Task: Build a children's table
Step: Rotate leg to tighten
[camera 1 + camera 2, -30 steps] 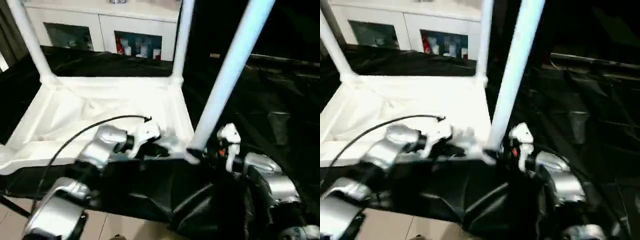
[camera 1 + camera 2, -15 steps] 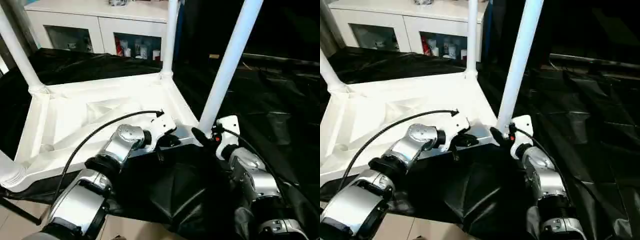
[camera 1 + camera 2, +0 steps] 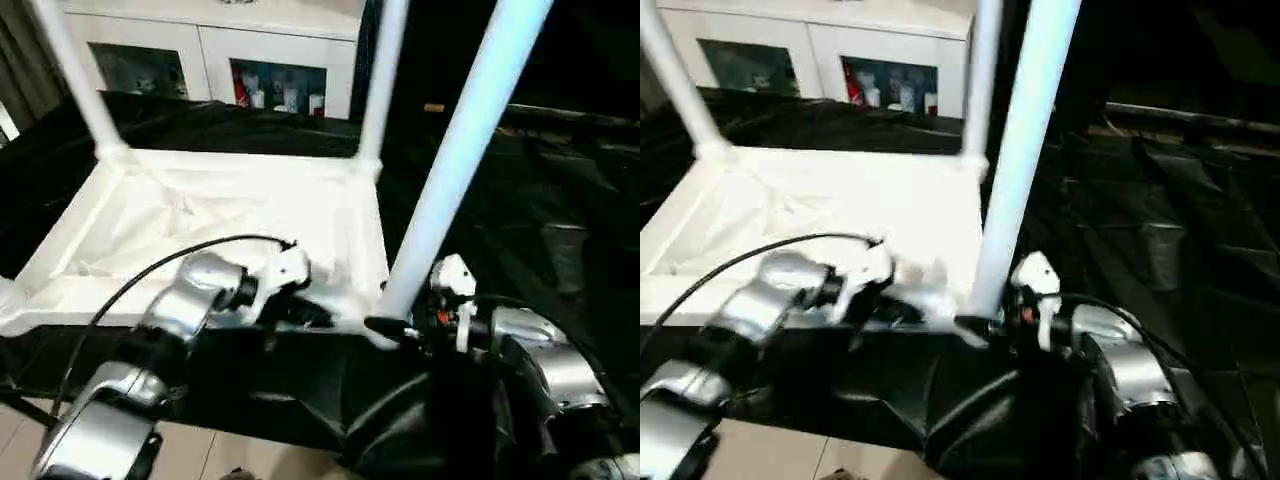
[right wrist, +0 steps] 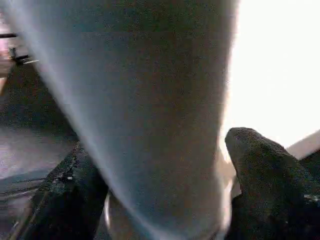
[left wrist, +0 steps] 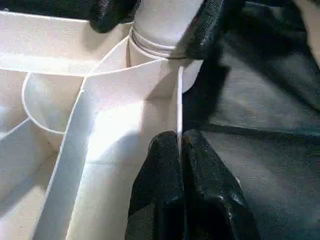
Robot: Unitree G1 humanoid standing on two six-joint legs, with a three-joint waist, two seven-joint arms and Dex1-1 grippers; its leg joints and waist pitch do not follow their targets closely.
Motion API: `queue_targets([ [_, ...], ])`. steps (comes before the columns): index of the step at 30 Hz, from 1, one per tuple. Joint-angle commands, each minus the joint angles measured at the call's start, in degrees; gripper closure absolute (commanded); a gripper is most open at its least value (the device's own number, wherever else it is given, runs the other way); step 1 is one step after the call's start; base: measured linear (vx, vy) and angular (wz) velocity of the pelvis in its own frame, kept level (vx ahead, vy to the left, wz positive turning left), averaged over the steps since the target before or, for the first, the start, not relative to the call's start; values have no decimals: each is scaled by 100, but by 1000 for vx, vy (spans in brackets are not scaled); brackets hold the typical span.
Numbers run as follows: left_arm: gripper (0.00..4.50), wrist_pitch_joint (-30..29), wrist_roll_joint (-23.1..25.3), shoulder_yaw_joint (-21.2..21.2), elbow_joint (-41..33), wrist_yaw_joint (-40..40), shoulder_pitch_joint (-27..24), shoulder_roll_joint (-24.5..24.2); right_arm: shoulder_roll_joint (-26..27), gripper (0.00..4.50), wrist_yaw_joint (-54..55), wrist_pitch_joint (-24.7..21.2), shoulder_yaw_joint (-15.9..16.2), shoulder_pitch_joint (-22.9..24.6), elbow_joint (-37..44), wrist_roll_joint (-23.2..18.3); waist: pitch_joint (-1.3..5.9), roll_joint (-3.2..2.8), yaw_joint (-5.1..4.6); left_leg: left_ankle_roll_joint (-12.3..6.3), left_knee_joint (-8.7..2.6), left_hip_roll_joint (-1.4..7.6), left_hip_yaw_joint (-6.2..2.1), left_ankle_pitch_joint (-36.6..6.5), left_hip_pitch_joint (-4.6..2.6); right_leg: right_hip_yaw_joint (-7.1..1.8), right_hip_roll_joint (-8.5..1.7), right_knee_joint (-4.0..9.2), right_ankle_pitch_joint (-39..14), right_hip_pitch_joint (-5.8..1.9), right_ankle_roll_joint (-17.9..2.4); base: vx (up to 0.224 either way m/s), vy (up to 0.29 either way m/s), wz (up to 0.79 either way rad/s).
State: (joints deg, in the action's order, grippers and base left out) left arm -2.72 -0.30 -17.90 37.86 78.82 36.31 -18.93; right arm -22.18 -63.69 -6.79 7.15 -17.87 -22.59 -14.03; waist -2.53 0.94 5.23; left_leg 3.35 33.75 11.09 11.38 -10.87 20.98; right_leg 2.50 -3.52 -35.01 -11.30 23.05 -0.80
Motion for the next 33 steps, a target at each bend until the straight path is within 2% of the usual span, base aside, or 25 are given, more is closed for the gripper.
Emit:
queue_targets([
  [1,450,-42,-234,-10,-178,287,-74,40,-111,76,-126,-27,-9,-23,81,-61,292,68,-16,-363,-384,280,-93,-1041,-72,-247,-470,421,-1052,-264,-1312,0,0,0],
  [2,450,-52,-239,-4,-197,293,-83,28,-115,76,-141,-32,-8,-24,78,-70,291,67,-17,-349,-383,275,-94,-1049,-70,-249,-472,428,-1104,-263,-1289,0,0,0],
  [3,450,-59,-242,-2,-209,297,-87,21,-117,102,-150,-34,-7,-24,77,-74,288,71,-25,-322,-387,266,-99,-1082,-72,-250,-470,442,-1212,-258,-1241,0,0,0],
  [5,450,-112,-255,6,-276,319,-109,-9,-104,102,-209,-63,-5,-20,85,-108,297,72,-29,-307,-386,265,-103,-1062,-75,-254,-473,442,-1228,-262,-1206,0,0,0],
  [7,450,-183,-264,18,-365,295,-138,-28,-85,138,-270,-101,23,9,111,-136,309,74,-31,-345,-379,266,-102,-944,-69,-253,-461,413,-990,-269,-1245,0,0,0],
  [11,450,-156,-246,67,-329,102,-110,40,-41,159,-235,-110,46,81,132,-115,314,77,-27,-415,-361,255,-90,-805,-56,-247,-453,393,-740,-273,-1309,0,0,0],
  [13,450,-8,-163,152,-102,-300,-5,207,48,181,-13,-41,23,149,81,-33,307,79,-30,-391,-366,257,-93,-882,-63,-245,-460,414,-886,-267,-1289,0,0,0],
  [15,450,60,-119,187,4,-496,47,280,89,184,83,21,5,167,43,8,292,84,-34,-326,-380,253,-102,-1049,-75,-248,-470,451,-1188,-255,-1211,0,0,0],
  [16,450,73,-23,260,276,-971,188,451,210,188,426,119,-80,139,-164,99,285,82,-37,-288,-383,248,-98,-1119,-98,-253,-466,482,-1379,-229,-1154,0,0,0],
  [18,450,72,-9,270,316,-1042,209,476,228,189,478,132,-93,134,-196,112,280,85,-45,-237,-386,247,-100,-1208,-119,-258,-474,508,-1550,-216,-1128,0,0,0],
  [19,450,163,157,328,724,-1831,450,814,526,189,1569,198,-326,-53,-700,338,267,93,-66,-208,-400,236,-106,-1207,-88,-255,-469,518,-1676,-219,-1067,0,0,0],
  [20,450,167,230,311,822,-2071,515,920,627,189,1917,167,-402,-113,-842,378,262,78,-72,-151,-406,234,-115,-1304,-115,-247,-470,523,-1805,-195,-1057,0,0,0],
  [21,450,163,294,291,897,-2270,567,1008,711,189,2201,132,-465,-161,-956,403,284,75,-105,-70,-411,228,-135,-1320,-107,-243,-482,526,-1891,-231,-1016,0,0,0],
  [22,450,162,301,287,906,-2291,573,1021,723,190,2243,128,-473,-168,-971,408,288,92,-101,-71,-411,228,-141,-1258,-89,-244,-487,528,-1812,-250,-987,0,0,0],
  [23,450,150,403,219,1058,-2641,669,1258,952,190,3028,21,-633,-295,-1231,468,291,60,-109,-121,-398,226,-121,-1240,-106,-262,-483,529,-1664,-222,-1009,0,0,0],
  [24,450,172,443,206,1153,-2781,718,1362,1054,190,3356,-30,-711,-348,-1337,488,285,70,-129,-124,-404,222,-122,-1237,-99,-259,-473,526,-1613,-225,-1028,0,0,0],
  [26,450,195,495,175,1266,-2907,774,1515,1255,190,3758,-117,-834,-418,-1419,452,310,65,-152,-109,-403,201,-138,-1174,-86,-247,-484,512,-1592,-265,-1003,0,0,0],
  [27,450,236,533,161,1334,-2952,804,1607,1399,190,3711,-102,-811,-420,-1341,431,307,58,-161,-154,-389,209,-120,-1147,-98,-261,-477,519,-1435,-234,-1040,0,0,0],
  [28,450,264,552,154,1368,-2980,819,1653,1464,190,3614,-67,-758,-410,-1278,430,317,63,-159,-217,-382,199,-122,-1084,-72,-253,-474,498,-1265,-275,-1072,0,0,0],
  [31,450,358,579,145,1501,-2994,863,1738,1592,190,3299,53,-589,-373,-1122,419,309,56,-152,-333,-383,208,-116,-1062,-72,-248,-473,499,-1143,-270,-1112,0,0,0],
  [32,450,363,579,144,1502,-2981,862,1735,1589,134,3236,68,-554,-360,-1087,415,306,56,-149,-334,-384,207,-116,-1091,-73,-247,-473,505,-1195,-269,-1108,0,0,0],
  [33,450,378,576,148,1497,-2942,853,1708,1559,134,3010,101,-445,-314,-966,387,300,55,-143,-331,-391,210,-119,-1168,-76,-244,-480,520,-1339,-270,-1090,0,0,0],
])
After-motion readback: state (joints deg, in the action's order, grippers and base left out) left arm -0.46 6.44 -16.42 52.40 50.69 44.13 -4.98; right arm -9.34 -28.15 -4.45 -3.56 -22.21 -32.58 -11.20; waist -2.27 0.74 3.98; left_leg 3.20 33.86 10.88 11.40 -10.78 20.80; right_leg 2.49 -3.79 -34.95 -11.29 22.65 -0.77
